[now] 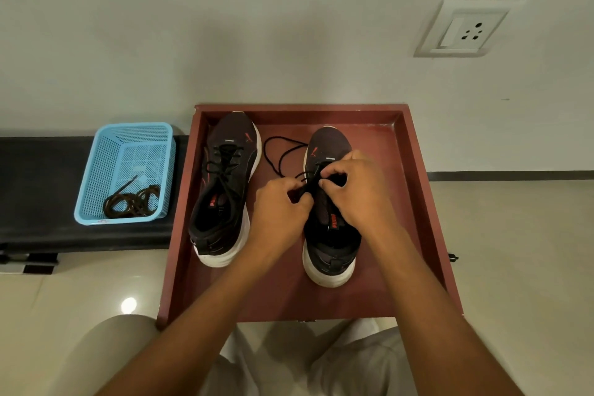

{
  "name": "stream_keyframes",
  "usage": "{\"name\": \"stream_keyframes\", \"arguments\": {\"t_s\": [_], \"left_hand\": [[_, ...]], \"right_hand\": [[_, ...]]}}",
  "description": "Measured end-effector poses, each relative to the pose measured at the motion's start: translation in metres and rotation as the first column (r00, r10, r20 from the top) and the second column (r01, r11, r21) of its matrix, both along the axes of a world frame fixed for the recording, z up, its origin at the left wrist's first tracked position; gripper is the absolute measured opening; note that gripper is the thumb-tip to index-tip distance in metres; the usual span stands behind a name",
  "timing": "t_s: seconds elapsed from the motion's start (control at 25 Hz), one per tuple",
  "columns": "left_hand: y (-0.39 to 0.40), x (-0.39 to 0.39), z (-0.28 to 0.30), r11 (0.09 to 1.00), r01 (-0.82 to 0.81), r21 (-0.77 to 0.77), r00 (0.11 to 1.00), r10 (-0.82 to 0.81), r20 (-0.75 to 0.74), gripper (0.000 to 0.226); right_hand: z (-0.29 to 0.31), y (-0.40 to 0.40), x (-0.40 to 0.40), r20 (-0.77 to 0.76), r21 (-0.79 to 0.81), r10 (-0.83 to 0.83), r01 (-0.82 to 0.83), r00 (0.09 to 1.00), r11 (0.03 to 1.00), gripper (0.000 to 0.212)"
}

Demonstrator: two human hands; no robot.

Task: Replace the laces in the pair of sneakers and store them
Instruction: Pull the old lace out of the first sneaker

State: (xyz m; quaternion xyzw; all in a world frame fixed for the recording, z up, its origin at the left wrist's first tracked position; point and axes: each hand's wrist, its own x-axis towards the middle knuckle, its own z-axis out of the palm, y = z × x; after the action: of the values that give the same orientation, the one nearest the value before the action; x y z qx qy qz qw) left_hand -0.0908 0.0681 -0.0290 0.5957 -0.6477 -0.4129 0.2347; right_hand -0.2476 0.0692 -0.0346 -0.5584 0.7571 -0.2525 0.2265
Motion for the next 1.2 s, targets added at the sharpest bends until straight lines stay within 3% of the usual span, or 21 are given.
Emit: {"name": "stream_keyframes", "arguments": {"t_s": [0.16, 0.44, 0.6, 0.8, 0.88, 1.0, 1.08, 1.2], "left_hand": [[-0.002, 0.002, -0.003, 0.999, 0.003, 0.052, 0.997, 0.001, -0.073, 0.014], [-0.004, 0.003, -0.009, 0.998, 0.002, 0.056, 0.996, 0.003, -0.085, 0.013], [-0.004, 0.005, -0.01, 0.998, -0.001, 0.058, 0.995, 0.007, -0.097, 0.013], [-0.003, 0.004, -0.009, 0.999, 0.008, 0.049, 0.996, -0.004, -0.09, 0.018], [-0.003, 0.004, -0.008, 0.999, 0.016, 0.046, 0.996, -0.011, -0.09, 0.018], [-0.003, 0.005, -0.007, 0.999, 0.024, 0.038, 0.996, -0.021, -0.084, 0.018], [-0.004, 0.005, -0.007, 0.999, 0.026, 0.028, 0.996, -0.024, -0.081, 0.018], [-0.004, 0.004, -0.008, 0.999, 0.022, 0.023, 0.997, -0.02, -0.073, 0.019]], "right_hand": [[-0.001, -0.008, 0.002, -0.103, 0.024, 0.061, -0.058, 0.993, 0.998, 0.006], [0.002, -0.003, -0.008, -0.009, -0.007, 0.04, -0.04, 0.999, 0.999, 0.014], [0.017, 0.008, -0.037, 0.069, -0.04, -0.149, 0.152, 0.986, 0.988, 0.01], [0.012, 0.016, -0.056, -0.002, 0.109, -0.322, 0.321, 0.947, 0.941, 0.009], [0.011, 0.013, -0.048, 0.009, 0.065, -0.283, 0.282, 0.959, 0.957, 0.012], [0.015, 0.004, -0.028, 0.02, -0.044, -0.067, 0.067, 0.998, 0.997, 0.02], [0.01, 0.0, -0.012, -0.028, -0.023, 0.044, -0.045, 0.999, 0.999, 0.017], [0.001, -0.004, -0.002, -0.055, 0.006, 0.035, -0.034, 0.998, 0.999, 0.011]]}}
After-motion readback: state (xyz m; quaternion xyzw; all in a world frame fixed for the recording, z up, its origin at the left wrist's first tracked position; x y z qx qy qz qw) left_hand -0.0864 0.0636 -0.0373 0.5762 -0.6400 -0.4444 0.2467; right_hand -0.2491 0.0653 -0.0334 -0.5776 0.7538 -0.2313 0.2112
